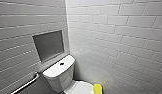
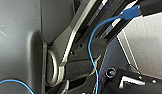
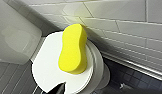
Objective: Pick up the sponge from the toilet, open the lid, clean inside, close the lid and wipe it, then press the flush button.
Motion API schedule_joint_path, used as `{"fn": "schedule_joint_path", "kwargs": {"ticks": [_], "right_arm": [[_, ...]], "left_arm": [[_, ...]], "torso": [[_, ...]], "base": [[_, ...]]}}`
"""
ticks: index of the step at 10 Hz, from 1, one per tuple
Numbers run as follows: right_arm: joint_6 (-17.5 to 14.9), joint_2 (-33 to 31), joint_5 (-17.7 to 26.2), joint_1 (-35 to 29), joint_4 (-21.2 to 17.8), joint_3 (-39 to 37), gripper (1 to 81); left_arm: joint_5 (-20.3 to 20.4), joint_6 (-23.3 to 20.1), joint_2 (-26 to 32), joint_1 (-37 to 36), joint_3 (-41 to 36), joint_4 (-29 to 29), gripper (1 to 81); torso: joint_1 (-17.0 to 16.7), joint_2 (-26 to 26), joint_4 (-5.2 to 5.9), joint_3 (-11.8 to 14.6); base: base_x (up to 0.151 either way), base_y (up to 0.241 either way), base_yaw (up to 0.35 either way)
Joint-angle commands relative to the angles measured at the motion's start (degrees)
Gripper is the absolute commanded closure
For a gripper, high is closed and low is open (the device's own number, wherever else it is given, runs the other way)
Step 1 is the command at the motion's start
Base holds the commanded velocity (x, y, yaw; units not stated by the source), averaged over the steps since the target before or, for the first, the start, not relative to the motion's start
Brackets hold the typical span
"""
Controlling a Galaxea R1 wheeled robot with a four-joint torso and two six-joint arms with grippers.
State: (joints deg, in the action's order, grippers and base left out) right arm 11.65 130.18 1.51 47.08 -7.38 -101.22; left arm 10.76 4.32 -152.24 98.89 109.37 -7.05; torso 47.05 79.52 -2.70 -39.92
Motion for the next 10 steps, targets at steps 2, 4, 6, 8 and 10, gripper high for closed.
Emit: {"fn": "schedule_joint_path", "kwargs": {"ticks": [2, 4, 6, 8, 10], "right_arm": [[0.04, -0.52, 2.97, -8.18, 0.08, 0.16, 1.0], [-0.05, -0.51, 3.06, -9.58, 0.17, 0.33, 1.0], [-0.05, -0.42, 3.06, -11.16, 0.26, 0.16, 1.0], [-0.05, -0.51, 3.5, -13.01, 0.08, 0.33, 1.0], [0.04, -0.16, 3.76, -13.89, 0.08, 0.42, 1.0]], "left_arm": [[-2.33, -0.36, 5.19, 0.39, -6.54, -0.51, 1.0], [-2.41, -0.45, 4.74, 0.21, -6.19, -0.6, 1.0], [-2.41, -0.36, 4.3, 0.21, -5.66, -0.51, 1.0], [-2.41, -0.36, 3.78, 0.21, -4.96, -0.51, 1.0], [-2.41, -0.36, 2.72, 0.21, -3.2, -0.51, 1.0]], "torso": [[-0.02, 0.0, 0.0, -4.54], [-0.02, 0.02, 0.0, -6.85], [0.0, 0.02, 0.0, -10.83], [0.02, 0.0, 0.0, -8.94], [0.02, -0.02, 4.46, -9.79]], "base": [[0.0, 0.0, 0.0], [0.0, 0.0, 0.0], [0.0, 0.0, 0.0], [0.0, 0.0, 0.0], [0.0, 0.0, 0.0]]}}
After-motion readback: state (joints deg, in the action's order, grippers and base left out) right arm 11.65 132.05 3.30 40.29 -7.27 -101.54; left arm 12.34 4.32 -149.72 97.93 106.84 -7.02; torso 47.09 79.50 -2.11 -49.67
